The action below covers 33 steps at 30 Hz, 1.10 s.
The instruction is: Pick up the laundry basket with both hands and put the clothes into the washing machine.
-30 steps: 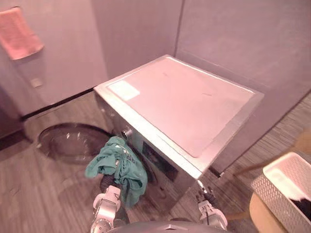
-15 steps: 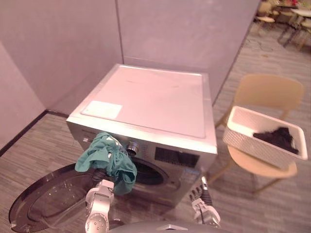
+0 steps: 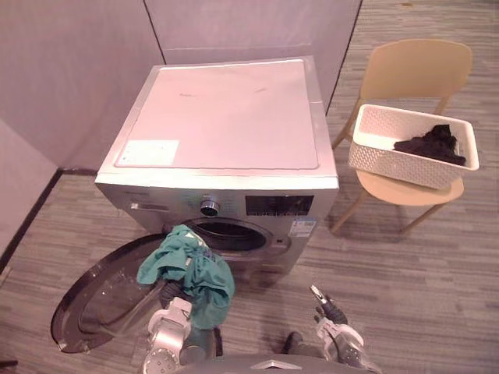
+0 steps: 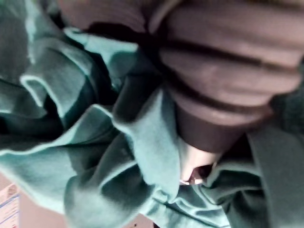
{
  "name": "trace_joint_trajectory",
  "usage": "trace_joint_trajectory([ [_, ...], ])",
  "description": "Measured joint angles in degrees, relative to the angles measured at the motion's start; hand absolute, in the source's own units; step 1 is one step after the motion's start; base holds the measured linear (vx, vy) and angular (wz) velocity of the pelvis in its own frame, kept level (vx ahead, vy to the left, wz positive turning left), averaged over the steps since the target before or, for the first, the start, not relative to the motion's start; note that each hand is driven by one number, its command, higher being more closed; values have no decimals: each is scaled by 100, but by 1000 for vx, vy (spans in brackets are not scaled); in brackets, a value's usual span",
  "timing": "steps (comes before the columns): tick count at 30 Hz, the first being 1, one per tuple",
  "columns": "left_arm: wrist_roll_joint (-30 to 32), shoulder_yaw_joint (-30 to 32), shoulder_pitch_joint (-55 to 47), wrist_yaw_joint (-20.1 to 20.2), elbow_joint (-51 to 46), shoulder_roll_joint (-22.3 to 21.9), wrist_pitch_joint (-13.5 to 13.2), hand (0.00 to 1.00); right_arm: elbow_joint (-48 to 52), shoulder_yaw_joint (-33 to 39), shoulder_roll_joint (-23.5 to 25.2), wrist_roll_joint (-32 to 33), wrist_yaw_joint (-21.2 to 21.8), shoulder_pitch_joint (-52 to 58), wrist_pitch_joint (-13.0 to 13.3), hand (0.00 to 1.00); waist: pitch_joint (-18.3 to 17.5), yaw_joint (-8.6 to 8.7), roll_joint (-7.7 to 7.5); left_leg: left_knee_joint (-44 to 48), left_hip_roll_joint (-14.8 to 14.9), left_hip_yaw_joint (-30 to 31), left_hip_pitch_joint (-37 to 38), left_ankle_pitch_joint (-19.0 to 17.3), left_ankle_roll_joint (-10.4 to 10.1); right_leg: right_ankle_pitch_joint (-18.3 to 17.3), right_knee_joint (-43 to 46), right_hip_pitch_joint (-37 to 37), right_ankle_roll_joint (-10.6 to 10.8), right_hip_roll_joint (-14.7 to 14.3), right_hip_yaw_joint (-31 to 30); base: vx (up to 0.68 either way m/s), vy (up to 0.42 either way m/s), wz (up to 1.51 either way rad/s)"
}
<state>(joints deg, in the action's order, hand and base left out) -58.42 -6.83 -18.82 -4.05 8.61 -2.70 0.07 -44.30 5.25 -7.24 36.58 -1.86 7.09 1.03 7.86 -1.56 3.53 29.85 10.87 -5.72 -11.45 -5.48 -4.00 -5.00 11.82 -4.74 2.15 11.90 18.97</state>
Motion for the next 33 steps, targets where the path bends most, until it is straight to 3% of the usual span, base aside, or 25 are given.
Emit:
trace_joint_trajectory([
  [2, -12, -276, 132, 122, 61, 30, 1, 100, 2, 174, -48, 7, 3, 181, 0, 0, 50, 180, 73, -855, 193, 219, 317, 208, -39, -103, 426, -411, 197, 221, -150, -98, 353, -7],
  [3, -38, -366, 208, 138, 134, 54, 4, 100, -6, 234, -58, 15, -5, 182, -6, 0, 95, 209, 91, -1088, 116, 241, 420, 31, -200, -135, 588, -566, 263, 308, -209, -191, 475, 7],
  [4, -111, -545, 409, 151, 165, 138, 5, 100, 2, 302, -89, 18, 0, 173, -13, 0, 303, 338, 136, -1426, 55, 36, 563, -431, -412, -141, 797, -766, 432, 407, -231, -189, 395, 10],
  [5, -153, -689, 762, 171, 202, 330, 7, 100, -55, 398, 40, 58, -9, 48, -20, 0, 726, 408, -43, -1260, -148, -71, 414, -472, -359, -95, 974, -859, 505, 651, -344, -268, 410, 11],
  [7, -176, -738, 1001, 169, 205, 570, -15, 100, -66, 394, 58, 86, -9, -113, -25, 0, 1002, 465, -243, -714, -257, -66, -170, -670, -313, -128, 1415, -1275, 500, 772, -342, -207, 184, 1],
  [10, -223, -1002, 1353, 168, 209, 709, -49, 100, 67, 429, -33, 154, -15, -335, 15, 0, 1514, 495, -218, -114, -234, -90, -777, -838, -218, -21, 1294, -1607, 554, 762, -282, -132, 127, -12],
  [14, -223, -1364, 2028, 166, 300, 671, -58, 100, 337, 146, -56, 201, -13, -610, 51, 0, 1622, 502, -242, 348, -58, -219, -1516, -922, -170, 265, 1280, -2259, 575, 610, -448, -35, 69, -33],
  [16, -222, -1358, 2660, 101, 536, 574, -119, 100, 603, -60, -43, 342, -10, -641, 139, 0, 1697, 494, -367, 563, 30, -230, -1870, -954, -158, 307, 1330, -2557, 558, 556, -473, 0, 37, -15],
  [21, -219, -850, 3862, -198, 1067, 430, -384, 100, 1135, -341, 5, 512, -14, -680, 229, 0, 1853, 499, -620, 1140, 354, -218, -2672, -1050, -179, 337, 1535, -3158, 499, 371, -417, -11, 9, -14],
  [27, -203, -165, 4651, -591, 1279, 427, -597, 100, 2090, -452, 55, 700, -75, -495, 267, 0, 2086, 407, -770, 2005, 724, -68, -3658, -1364, -153, 78, 2327, -4043, 383, 271, -414, -57, -16, -15],
  [33, -201, 680, 5452, -963, 1345, 914, -752, 100, 2879, -440, 56, 857, 5, -280, 276, 0, 2211, 347, -914, 2767, 1056, 145, -4796, -1554, -144, -56, 2955, -5072, 300, 154, -413, -31, -18, -24],
])
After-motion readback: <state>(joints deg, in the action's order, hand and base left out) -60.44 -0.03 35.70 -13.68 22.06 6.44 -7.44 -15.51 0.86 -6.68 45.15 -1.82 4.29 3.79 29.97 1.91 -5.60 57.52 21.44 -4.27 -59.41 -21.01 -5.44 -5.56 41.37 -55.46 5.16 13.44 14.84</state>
